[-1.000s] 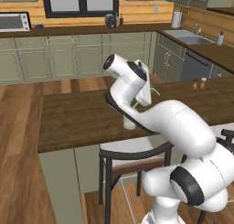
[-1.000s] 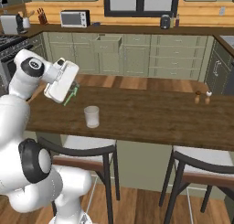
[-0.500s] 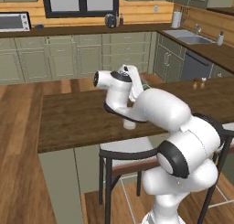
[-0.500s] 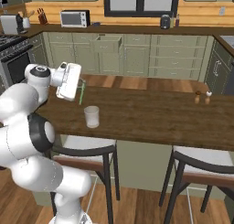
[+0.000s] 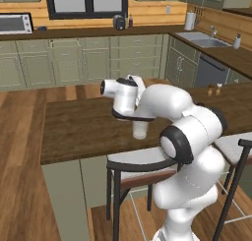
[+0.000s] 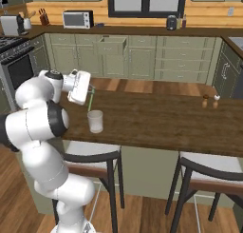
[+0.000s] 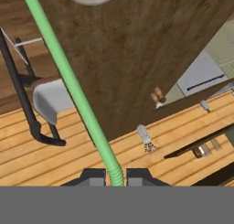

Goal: Take a straw from the drawer in front and place it inside the glass cup on the dining counter.

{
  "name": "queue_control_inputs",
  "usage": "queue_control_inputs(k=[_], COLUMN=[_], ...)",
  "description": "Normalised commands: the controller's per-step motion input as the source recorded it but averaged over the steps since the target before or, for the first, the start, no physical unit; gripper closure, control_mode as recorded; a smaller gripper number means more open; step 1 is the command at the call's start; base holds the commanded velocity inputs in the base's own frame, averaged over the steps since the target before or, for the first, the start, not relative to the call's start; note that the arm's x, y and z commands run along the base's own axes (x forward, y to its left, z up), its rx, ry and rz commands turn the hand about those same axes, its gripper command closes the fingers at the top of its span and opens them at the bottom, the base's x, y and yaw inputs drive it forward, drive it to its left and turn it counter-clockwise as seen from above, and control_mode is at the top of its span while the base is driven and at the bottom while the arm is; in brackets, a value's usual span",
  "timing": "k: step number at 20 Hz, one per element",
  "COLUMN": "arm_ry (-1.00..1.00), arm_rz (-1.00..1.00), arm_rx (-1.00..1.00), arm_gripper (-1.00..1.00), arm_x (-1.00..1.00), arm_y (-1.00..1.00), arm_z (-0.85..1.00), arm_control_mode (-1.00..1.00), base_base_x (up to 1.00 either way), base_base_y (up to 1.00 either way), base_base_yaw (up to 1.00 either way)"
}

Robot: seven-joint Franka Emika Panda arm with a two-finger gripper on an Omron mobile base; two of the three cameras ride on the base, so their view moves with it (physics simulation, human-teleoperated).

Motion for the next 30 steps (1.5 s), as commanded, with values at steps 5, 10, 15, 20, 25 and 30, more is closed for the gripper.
queue_control_inputs(k=[5, 10, 15, 20, 25, 30], arm_ry=[0.06, 0.06, 0.03, 0.03, 0.04, 0.0], arm_rz=[0.01, 0.0, 0.01, 0.01, 0.01, 0.0], arm_rx=[-0.01, -0.02, -0.01, -0.01, -0.02, 0.0], arm_gripper=[1.0, 1.0, 1.0, 1.0, 1.0, 1.0], arm_x=[0.65, 0.46, 0.49, 0.53, 0.36, -0.27], arm_y=[0.0, 0.0, 0.0, 0.0, 0.0, -0.11], arm_z=[-0.29, -0.33, -0.26, -0.27, -0.29, -0.09], arm_control_mode=[-1.0, -1.0, -1.0, -1.0, -1.0, -1.0], base_base_x=[0.0, 0.0, 0.0, 0.0, 0.0, 0.0], base_base_y=[0.0, 0.0, 0.0, 0.0, 0.0, 0.0], base_base_yaw=[0.0, 0.0, 0.0, 0.0, 0.0, 0.0])
